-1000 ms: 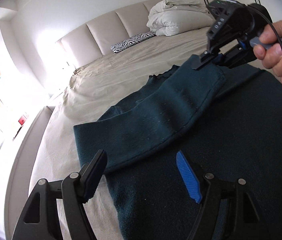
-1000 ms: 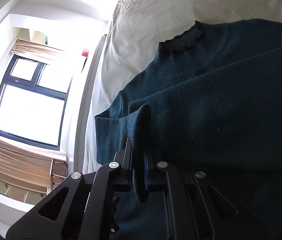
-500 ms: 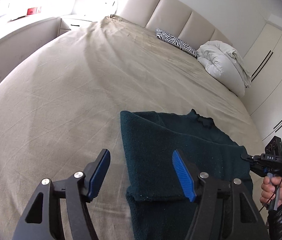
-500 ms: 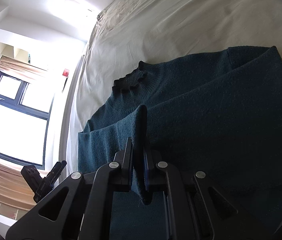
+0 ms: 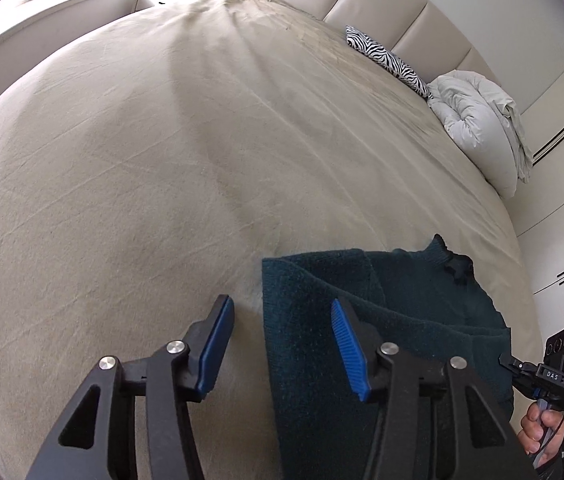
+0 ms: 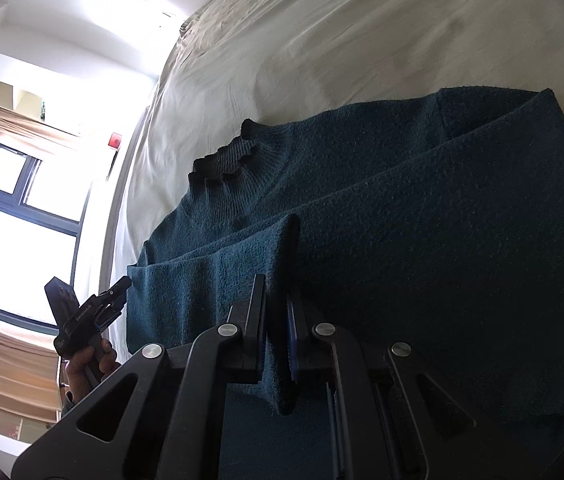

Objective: Fold small clothes

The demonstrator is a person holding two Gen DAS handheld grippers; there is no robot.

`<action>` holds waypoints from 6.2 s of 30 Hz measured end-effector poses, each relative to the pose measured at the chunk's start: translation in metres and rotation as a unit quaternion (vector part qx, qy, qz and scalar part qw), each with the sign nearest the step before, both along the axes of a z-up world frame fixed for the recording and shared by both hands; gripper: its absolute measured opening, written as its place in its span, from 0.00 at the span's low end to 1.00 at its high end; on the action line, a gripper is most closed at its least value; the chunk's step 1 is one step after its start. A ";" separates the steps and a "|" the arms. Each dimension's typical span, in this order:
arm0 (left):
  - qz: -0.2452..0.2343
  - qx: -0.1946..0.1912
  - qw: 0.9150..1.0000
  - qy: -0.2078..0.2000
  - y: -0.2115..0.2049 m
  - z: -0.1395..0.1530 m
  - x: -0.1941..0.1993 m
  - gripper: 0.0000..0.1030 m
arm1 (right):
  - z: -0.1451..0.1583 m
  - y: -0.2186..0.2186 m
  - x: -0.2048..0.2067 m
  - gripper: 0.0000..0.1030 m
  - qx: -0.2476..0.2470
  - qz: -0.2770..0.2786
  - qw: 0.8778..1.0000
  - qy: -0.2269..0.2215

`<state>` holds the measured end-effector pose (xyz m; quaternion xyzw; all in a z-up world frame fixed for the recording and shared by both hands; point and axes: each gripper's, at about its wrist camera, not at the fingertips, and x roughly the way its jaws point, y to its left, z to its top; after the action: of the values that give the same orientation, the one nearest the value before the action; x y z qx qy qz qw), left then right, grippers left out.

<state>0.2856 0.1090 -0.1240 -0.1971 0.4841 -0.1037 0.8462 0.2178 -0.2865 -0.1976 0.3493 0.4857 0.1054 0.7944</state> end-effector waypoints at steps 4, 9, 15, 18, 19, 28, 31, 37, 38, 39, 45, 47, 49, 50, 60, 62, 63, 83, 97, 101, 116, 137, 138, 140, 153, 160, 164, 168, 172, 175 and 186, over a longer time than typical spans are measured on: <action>-0.004 0.015 1.000 -0.007 -0.004 -0.002 0.002 0.33 | -0.007 -0.009 -0.003 0.07 0.008 -0.017 1.000 0.002; 0.006 -0.001 1.000 -0.010 -0.001 -0.009 0.003 0.11 | -0.011 0.002 -0.002 0.07 -0.014 -0.003 1.000 0.008; 0.020 -0.010 1.000 -0.018 0.012 -0.010 -0.002 0.09 | 0.001 0.006 -0.002 0.07 -0.023 -0.004 1.000 -0.008; 0.035 -0.002 0.999 -0.027 0.017 -0.010 -0.002 0.08 | 0.005 0.012 0.003 0.07 -0.034 -0.007 0.999 -0.016; 0.040 -0.001 0.999 -0.029 0.020 -0.013 0.000 0.07 | 0.002 0.013 0.006 0.07 -0.035 -0.008 0.999 -0.012; 0.039 0.015 0.998 -0.045 0.016 -0.007 -0.007 0.07 | -0.013 0.005 -0.001 0.08 -0.020 -0.023 1.000 0.000; 0.036 0.027 0.997 -0.055 0.012 0.004 -0.017 0.14 | -0.011 0.002 -0.004 0.08 -0.007 -0.028 1.000 0.005; 0.003 0.047 0.995 -0.089 -0.009 0.028 -0.057 0.50 | -0.013 -0.002 -0.026 0.09 0.025 -0.037 0.999 0.006; -0.006 0.053 0.995 -0.083 -0.013 0.027 -0.061 0.50 | -0.015 -0.001 -0.029 0.09 0.029 -0.037 0.999 0.006; -0.013 0.069 0.995 -0.074 -0.018 0.024 -0.064 0.50 | -0.016 -0.001 -0.032 0.09 0.029 -0.037 0.999 0.007; -0.033 0.124 0.991 -0.046 -0.028 0.003 -0.080 0.50 | -0.013 0.002 -0.042 0.08 0.009 -0.043 0.999 0.007; -0.031 0.118 0.992 -0.044 -0.024 0.001 -0.082 0.44 | -0.012 0.002 -0.043 0.07 -0.006 -0.039 0.999 0.008; -0.028 0.115 0.992 -0.041 -0.021 -0.001 -0.082 0.29 | -0.010 0.003 -0.044 0.07 -0.014 -0.040 0.999 0.008; -0.030 0.107 0.993 -0.037 -0.019 -0.003 -0.083 0.20 | -0.010 0.003 -0.044 0.07 -0.016 -0.043 0.999 0.008; -0.052 0.165 0.982 -0.077 -0.030 -0.007 -0.101 0.12 | -0.020 -0.011 -0.053 0.04 -0.004 -0.063 0.998 -0.002; -0.050 0.165 0.982 -0.079 -0.029 -0.008 -0.101 0.15 | -0.023 -0.015 -0.055 0.04 0.012 -0.064 0.998 -0.006; -0.049 0.169 0.981 -0.081 -0.029 -0.008 -0.101 0.16 | -0.022 -0.016 -0.056 0.04 0.013 -0.062 0.998 -0.007; -0.012 0.156 0.982 -0.101 -0.020 0.022 -0.141 0.47 | 0.000 0.022 -0.051 0.09 -0.003 -0.033 0.999 -0.029; -0.006 0.060 0.997 -0.040 0.023 0.019 -0.274 0.73 | 0.055 -0.062 -0.244 0.39 -0.089 -0.202 0.968 -0.116; -0.016 0.040 0.999 -0.030 0.020 0.017 -0.307 0.73 | 0.082 -0.048 -0.311 0.64 -0.180 -0.226 0.943 -0.168; -0.030 0.002 1.000 0.002 0.016 0.004 -0.351 0.73 | 0.088 -0.043 -0.406 0.85 -0.190 -0.202 0.950 -0.143; -0.076 -0.020 0.994 0.079 0.013 -0.007 -0.378 0.50 | 0.034 -0.063 -0.461 0.79 -0.074 -0.140 0.987 -0.015; -0.077 -0.025 0.993 0.083 0.012 -0.008 -0.378 0.46 | 0.033 -0.065 -0.463 0.78 -0.067 -0.140 0.988 -0.007; -0.076 -0.026 0.993 0.091 0.012 -0.011 -0.377 0.35 | 0.032 -0.068 -0.466 0.77 -0.057 -0.137 0.989 0.006; -0.077 -0.042 0.990 0.107 0.015 -0.016 -0.377 0.31 | 0.015 -0.064 -0.467 0.59 -0.029 -0.107 0.991 0.069; -0.081 -0.039 0.991 0.102 0.014 -0.012 -0.378 0.07 | 0.005 -0.064 -0.467 0.12 -0.015 -0.102 0.992 0.077; -0.088 -0.052 0.991 0.091 0.016 -0.003 -0.379 0.06 | 0.017 -0.062 -0.465 0.07 -0.004 -0.094 0.994 0.051; -0.074 -0.114 0.987 0.082 0.031 0.007 -0.377 0.06 | 0.041 -0.061 -0.457 0.06 0.028 -0.085 0.996 0.003; -0.057 -0.168 0.982 0.064 0.044 0.022 -0.370 0.06 | 0.063 -0.063 -0.448 0.06 0.050 -0.091 0.994 -0.035; -0.054 -0.205 0.977 0.040 0.047 0.038 -0.363 0.06 | 0.074 -0.066 -0.441 0.06 0.062 -0.101 0.991 -0.058; -0.036 -0.258 0.965 -0.019 0.049 0.078 -0.317 0.06 | 0.110 -0.075 -0.393 0.06 0.061 -0.120 0.985 -0.112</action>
<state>-0.0315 0.1583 -0.0462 -0.3892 0.4313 -0.2596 0.7714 -0.1752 -0.3613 -0.0877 0.4390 0.3409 0.0770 0.8277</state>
